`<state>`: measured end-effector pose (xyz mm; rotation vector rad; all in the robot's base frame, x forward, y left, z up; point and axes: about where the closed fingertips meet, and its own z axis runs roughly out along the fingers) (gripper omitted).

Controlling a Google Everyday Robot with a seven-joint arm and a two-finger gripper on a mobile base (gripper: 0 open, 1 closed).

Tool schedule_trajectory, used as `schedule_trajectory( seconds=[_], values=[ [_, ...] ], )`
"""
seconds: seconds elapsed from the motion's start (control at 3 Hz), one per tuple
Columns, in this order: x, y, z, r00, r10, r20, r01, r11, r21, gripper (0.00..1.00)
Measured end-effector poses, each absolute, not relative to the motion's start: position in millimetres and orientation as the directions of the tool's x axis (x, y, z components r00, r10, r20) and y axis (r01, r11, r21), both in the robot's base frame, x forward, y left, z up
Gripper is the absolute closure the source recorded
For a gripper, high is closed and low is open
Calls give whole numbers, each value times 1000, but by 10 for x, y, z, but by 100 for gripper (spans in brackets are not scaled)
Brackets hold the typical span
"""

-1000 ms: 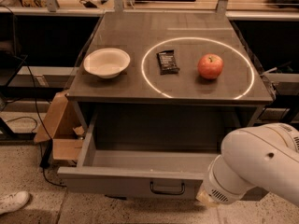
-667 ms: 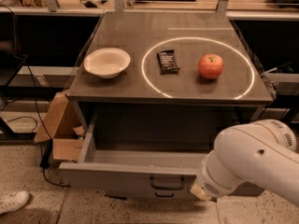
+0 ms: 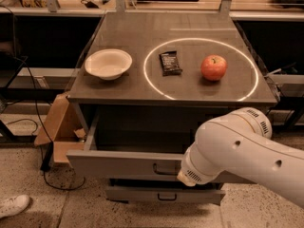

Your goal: Close top drawer

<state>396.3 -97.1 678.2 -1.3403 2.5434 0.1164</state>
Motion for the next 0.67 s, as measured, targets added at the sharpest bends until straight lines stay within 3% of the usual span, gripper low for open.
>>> schedule_trajectory(
  seconds=[0.67],
  values=[
    [4182,-926,6823,-537,-790,-295,-810,581,-81,100]
  ],
)
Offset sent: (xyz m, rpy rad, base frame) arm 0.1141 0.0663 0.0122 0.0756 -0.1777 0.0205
